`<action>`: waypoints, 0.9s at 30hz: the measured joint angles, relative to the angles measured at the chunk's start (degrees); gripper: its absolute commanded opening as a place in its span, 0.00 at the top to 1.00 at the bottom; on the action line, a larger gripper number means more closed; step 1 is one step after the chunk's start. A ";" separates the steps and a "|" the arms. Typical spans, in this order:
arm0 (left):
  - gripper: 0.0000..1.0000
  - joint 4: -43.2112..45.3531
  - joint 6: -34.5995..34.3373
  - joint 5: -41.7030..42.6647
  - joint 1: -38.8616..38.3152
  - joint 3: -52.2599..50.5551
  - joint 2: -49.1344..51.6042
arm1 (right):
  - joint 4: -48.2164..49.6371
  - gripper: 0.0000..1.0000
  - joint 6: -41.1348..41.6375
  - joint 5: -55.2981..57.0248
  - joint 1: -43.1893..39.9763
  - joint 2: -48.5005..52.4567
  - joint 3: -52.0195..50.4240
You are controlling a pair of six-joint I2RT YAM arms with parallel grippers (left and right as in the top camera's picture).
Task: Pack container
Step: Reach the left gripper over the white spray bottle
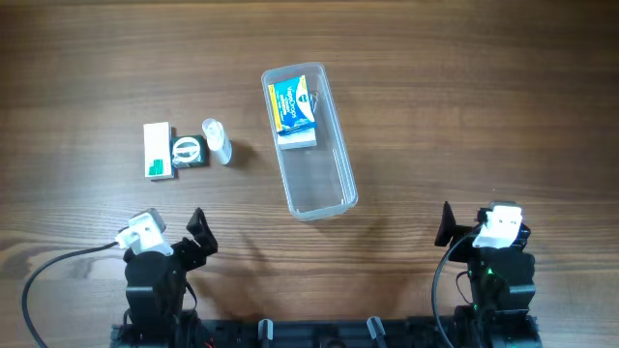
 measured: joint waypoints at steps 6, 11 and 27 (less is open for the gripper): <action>0.00 -0.02 0.00 -0.02 0.02 -0.02 0.00 | 0.00 0.00 0.00 0.00 0.00 0.00 0.00; 0.00 6.36 0.00 0.02 0.00 0.02 0.02 | 0.00 0.00 0.00 0.00 0.00 0.00 0.00; 0.00 9.09 -0.02 0.48 0.00 36.15 38.60 | 0.02 0.00 0.09 -0.02 -0.04 -0.26 0.00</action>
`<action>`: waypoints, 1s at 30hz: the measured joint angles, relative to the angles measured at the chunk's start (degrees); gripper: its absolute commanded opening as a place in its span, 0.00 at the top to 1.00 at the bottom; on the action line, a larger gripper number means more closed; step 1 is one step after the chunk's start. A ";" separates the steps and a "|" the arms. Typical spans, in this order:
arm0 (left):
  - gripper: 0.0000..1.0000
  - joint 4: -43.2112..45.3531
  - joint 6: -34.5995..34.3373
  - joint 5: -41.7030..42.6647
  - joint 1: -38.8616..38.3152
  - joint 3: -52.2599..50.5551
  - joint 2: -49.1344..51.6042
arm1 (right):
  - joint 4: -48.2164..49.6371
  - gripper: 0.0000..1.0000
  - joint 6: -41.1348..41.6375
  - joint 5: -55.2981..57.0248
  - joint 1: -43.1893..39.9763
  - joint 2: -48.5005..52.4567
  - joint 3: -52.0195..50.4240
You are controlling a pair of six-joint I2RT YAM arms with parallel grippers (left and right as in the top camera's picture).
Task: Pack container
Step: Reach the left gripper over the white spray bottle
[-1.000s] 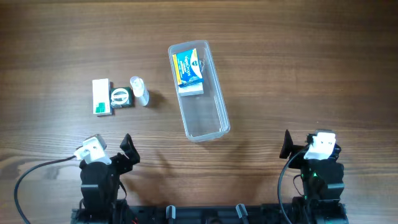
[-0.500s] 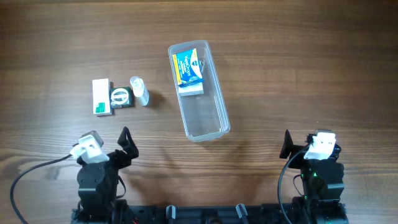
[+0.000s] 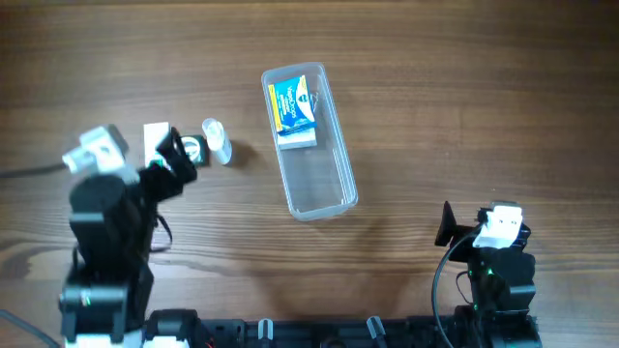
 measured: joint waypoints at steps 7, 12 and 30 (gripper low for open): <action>0.00 -0.70 -0.04 2.93 0.00 11.93 12.74 | 0.02 0.00 0.13 -0.02 0.00 0.00 0.00; 0.00 -8.33 -1.40 4.39 -0.04 19.93 21.22 | 0.04 0.00 0.13 -0.02 0.00 0.00 0.00; 0.02 -35.04 -2.38 14.80 2.16 48.22 63.84 | 0.00 0.00 0.13 -0.02 0.00 -0.07 0.00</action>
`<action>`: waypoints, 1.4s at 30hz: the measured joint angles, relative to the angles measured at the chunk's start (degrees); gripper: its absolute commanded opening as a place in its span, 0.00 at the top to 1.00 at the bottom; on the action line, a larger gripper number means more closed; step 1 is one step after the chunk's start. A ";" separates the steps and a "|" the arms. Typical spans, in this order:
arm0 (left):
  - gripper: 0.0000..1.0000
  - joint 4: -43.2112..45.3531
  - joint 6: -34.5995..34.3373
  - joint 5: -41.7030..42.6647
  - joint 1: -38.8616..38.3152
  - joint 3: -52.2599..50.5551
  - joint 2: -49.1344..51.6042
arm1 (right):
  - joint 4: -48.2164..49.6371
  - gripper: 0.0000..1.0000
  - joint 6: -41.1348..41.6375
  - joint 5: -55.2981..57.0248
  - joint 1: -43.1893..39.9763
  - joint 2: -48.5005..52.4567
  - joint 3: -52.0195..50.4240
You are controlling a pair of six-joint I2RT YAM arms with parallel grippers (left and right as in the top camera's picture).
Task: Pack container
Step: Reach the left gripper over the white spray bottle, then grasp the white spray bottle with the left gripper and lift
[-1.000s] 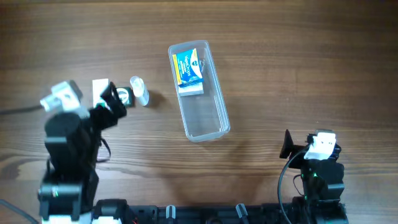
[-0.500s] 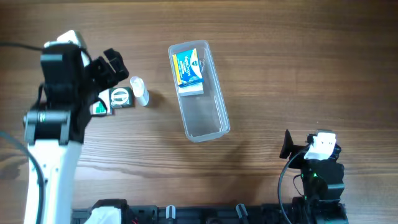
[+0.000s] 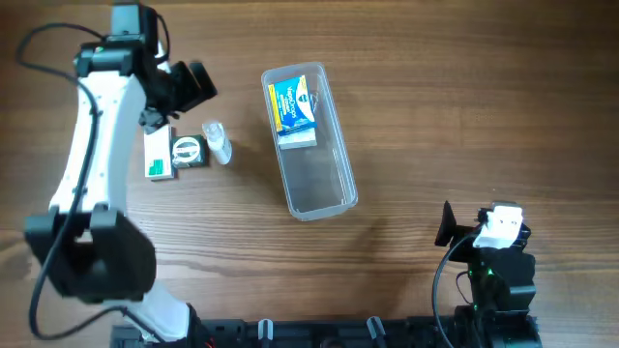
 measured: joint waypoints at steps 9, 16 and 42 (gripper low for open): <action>0.06 -0.68 0.00 5.44 -3.48 0.22 3.63 | 0.00 0.00 0.00 0.00 0.00 0.00 0.00; 0.00 -7.87 -0.02 6.19 -6.88 0.42 3.98 | 0.00 0.00 0.00 0.00 0.00 0.00 0.00; 0.05 -7.80 -10.12 -0.63 -7.30 0.42 7.85 | 0.00 0.00 0.00 0.00 0.00 0.00 0.00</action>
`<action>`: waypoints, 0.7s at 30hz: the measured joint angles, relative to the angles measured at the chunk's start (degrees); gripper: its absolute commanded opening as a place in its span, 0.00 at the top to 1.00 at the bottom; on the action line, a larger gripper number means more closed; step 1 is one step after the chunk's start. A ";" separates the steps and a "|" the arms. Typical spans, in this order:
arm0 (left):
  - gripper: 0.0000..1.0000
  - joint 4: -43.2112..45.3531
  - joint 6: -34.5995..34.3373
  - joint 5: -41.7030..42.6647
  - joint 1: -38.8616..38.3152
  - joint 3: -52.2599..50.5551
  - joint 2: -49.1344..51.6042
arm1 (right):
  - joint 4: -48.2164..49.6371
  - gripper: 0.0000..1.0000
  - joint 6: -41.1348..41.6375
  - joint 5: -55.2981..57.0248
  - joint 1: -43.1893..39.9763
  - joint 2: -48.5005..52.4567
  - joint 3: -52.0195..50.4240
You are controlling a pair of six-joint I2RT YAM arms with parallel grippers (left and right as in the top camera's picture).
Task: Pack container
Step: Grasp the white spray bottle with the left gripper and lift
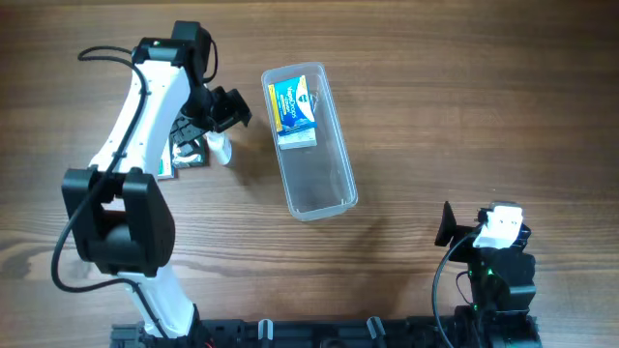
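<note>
A clear plastic container (324, 184) lies lengthwise in the middle of the table, with a blue and yellow box (293, 111) in its far end. Left of it lies a small white bottle (221, 148), then a black holder with a white ring (188, 155) and a green and white box (160, 169) that the arm partly hides. My left gripper (228, 110) hangs open just above the bottle's far end, with nothing seen between its fingers. Low at the front right, my right gripper (446, 225) is parked, its fingers together.
The left arm (145, 106) reaches from the front left over the small items. The wooden table (484, 97) shows bare wood to the right of the container and along the far edge.
My left gripper has moved right and nearer, from beyond the green and white box to just over the white bottle, close to the container's left wall. The right arm and the objects have not moved.
Both arms were parked at the front edge. Then my left gripper was raised beside the small items, then past them at the far left. Now it hangs over the white bottle. The container and all items lie where they were.
</note>
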 measured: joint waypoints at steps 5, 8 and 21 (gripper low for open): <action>0.00 1.20 -1.16 -0.66 0.00 0.07 0.46 | 0.02 0.00 0.02 0.00 0.00 0.02 0.00; 0.00 2.58 -1.57 -0.79 0.00 0.11 2.29 | 0.00 0.00 0.00 0.00 0.00 0.00 0.00; 0.53 2.49 -3.06 -1.97 0.00 0.11 4.04 | 0.00 0.00 0.00 0.00 0.00 0.00 0.00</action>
